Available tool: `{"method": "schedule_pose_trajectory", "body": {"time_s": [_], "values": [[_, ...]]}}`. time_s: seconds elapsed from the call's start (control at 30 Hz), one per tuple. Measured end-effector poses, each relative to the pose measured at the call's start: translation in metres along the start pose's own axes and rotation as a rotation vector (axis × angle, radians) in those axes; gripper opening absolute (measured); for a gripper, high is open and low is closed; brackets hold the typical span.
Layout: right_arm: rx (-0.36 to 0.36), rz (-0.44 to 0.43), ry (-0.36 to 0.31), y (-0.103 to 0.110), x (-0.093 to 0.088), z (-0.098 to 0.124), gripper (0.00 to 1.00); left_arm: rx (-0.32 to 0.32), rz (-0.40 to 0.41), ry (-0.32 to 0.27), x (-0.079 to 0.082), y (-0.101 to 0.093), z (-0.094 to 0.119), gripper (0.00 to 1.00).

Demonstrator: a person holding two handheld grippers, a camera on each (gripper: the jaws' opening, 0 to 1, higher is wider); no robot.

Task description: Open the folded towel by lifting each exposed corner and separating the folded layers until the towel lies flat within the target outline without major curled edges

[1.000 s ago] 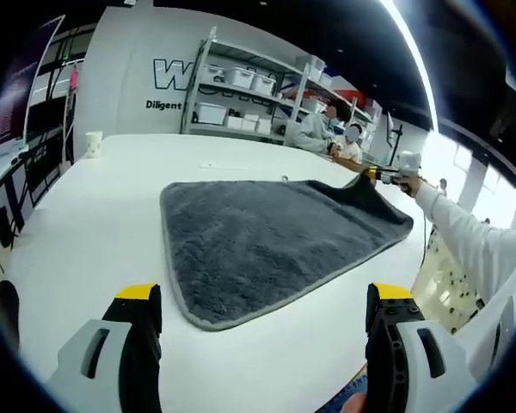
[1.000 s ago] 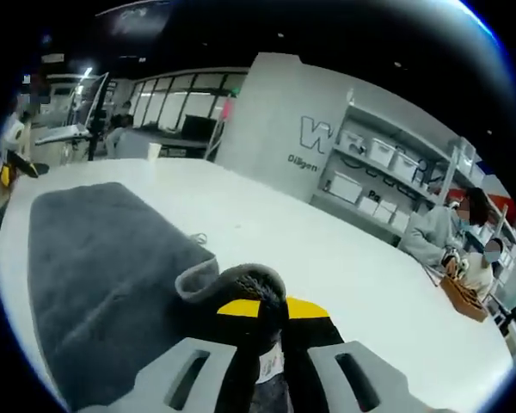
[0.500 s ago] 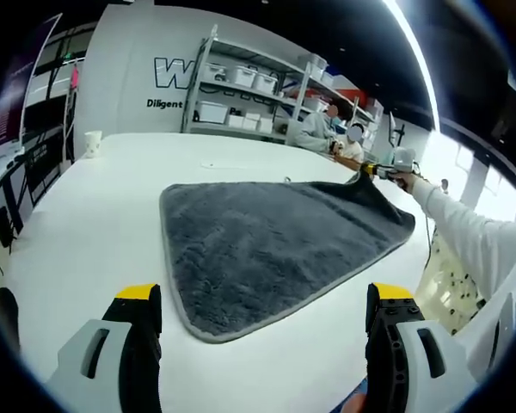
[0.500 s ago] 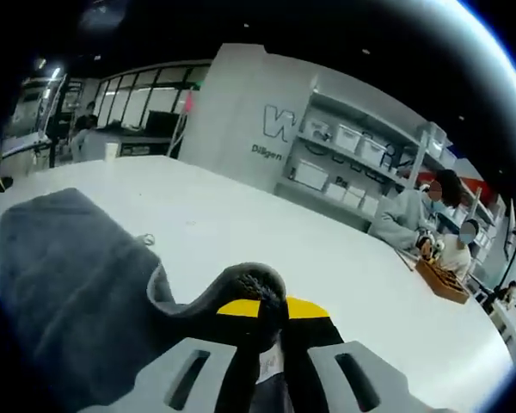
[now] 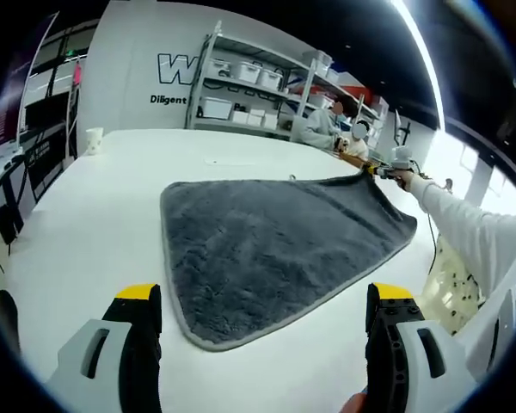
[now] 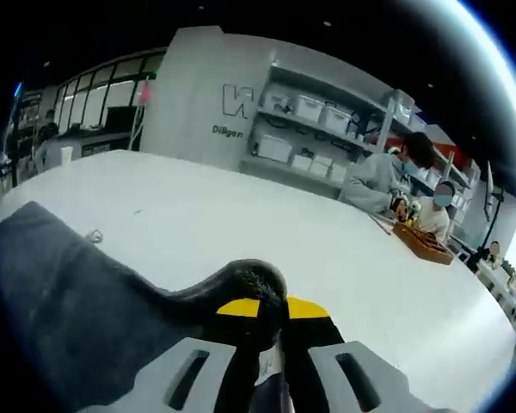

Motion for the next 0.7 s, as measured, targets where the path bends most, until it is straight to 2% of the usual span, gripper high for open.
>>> {"method": "schedule_pose_trajectory", "body": {"time_s": [0.33,0.5,0.7], "values": [[-0.049,-0.110,0.068,-0.013,-0.025,-0.033,0.04,0.008,0.009,0.029,-0.002,0.002,-0.009,0.98],[-0.058,-0.123,0.088,-0.011,-0.033,-0.044,0.07,0.013,0.012,0.036,-0.001,0.003,-0.012,0.98],[-0.046,-0.152,0.093,-0.013,-0.040,-0.046,0.18,0.013,0.012,0.043,-0.003,0.002,-0.014,0.98]]}}
Point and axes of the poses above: the point that each gripper's makers call its tool centre point, and the gripper's own axes: z roughly backward along the fingers, y roughly to its left, x roughly out of its top, the point moved 3 cm from there along z, roughly backward along the fingers, and after that the axes turned 7 degrees about y, right-handed, at the moved point
